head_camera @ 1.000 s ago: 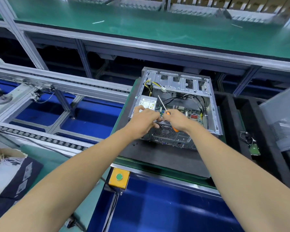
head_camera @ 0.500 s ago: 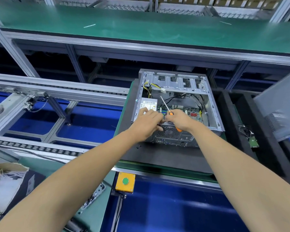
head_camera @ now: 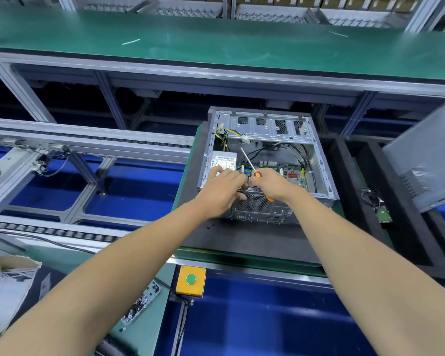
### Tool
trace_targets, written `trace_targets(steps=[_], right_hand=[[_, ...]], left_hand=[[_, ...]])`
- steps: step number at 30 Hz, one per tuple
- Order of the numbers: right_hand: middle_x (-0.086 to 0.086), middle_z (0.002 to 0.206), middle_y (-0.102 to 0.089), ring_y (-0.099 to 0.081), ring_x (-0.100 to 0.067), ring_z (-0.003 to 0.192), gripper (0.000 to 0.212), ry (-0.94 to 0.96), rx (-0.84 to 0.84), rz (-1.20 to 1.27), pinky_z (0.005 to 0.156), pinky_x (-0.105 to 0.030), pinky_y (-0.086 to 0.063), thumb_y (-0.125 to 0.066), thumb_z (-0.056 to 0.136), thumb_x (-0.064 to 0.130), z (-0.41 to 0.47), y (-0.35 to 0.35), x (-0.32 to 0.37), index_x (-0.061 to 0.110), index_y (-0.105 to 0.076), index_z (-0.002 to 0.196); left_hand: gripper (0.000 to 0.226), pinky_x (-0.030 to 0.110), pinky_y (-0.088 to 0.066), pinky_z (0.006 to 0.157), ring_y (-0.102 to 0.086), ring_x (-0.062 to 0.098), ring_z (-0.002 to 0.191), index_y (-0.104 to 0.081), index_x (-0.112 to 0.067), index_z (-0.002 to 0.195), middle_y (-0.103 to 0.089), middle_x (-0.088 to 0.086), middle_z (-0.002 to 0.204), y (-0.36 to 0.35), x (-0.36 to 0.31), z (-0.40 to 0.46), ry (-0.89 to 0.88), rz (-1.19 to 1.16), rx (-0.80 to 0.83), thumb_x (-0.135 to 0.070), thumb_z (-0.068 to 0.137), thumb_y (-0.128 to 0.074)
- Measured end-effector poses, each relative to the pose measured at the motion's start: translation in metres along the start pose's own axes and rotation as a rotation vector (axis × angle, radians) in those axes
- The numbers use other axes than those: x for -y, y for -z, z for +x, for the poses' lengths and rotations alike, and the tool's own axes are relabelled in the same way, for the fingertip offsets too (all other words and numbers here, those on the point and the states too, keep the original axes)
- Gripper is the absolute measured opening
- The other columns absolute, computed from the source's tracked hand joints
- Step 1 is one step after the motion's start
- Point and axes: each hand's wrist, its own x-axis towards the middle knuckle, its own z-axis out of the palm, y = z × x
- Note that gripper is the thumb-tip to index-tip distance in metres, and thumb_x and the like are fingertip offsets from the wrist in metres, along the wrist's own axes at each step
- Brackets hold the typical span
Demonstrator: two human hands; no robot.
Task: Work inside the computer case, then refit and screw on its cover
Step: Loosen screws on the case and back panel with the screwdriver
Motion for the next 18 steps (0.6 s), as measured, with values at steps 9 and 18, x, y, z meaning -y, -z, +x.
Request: trace_targets(steps=[9, 18], right_hand=[[0.0, 0.073, -0.05, -0.043, -0.024, 0.075, 0.035, -0.084, -0.359, -0.055, 0.068, -0.041, -0.033, -0.053, 0.095, 0.027, -0.015, -0.003, 0.003, 0.011, -0.05, 0.064], [-0.003, 0.063, -0.055, -0.055, -0.03, 0.066, 0.028, -0.113, -0.465, -0.091, 0.062, -0.037, -0.043, -0.039, 0.083, 0.044, -0.086, -0.05, 0.016, 0.017, -0.046, 0.078]], left_hand=[[0.013, 0.036, -0.029, 0.096, -0.056, 0.022, 0.099, -0.058, -0.016, 0.101, -0.063, -0.006, 0.1, 0.0, 0.007, 0.006, -0.04, -0.049, 0.061, -0.024, 0.093, -0.064], [0.033, 0.031, -0.019, 0.087, -0.054, 0.017, 0.093, -0.055, -0.023, 0.103, -0.066, -0.008, 0.093, 0.02, 0.01, 0.027, 0.002, -0.052, 0.285, -0.045, 0.088, -0.074]])
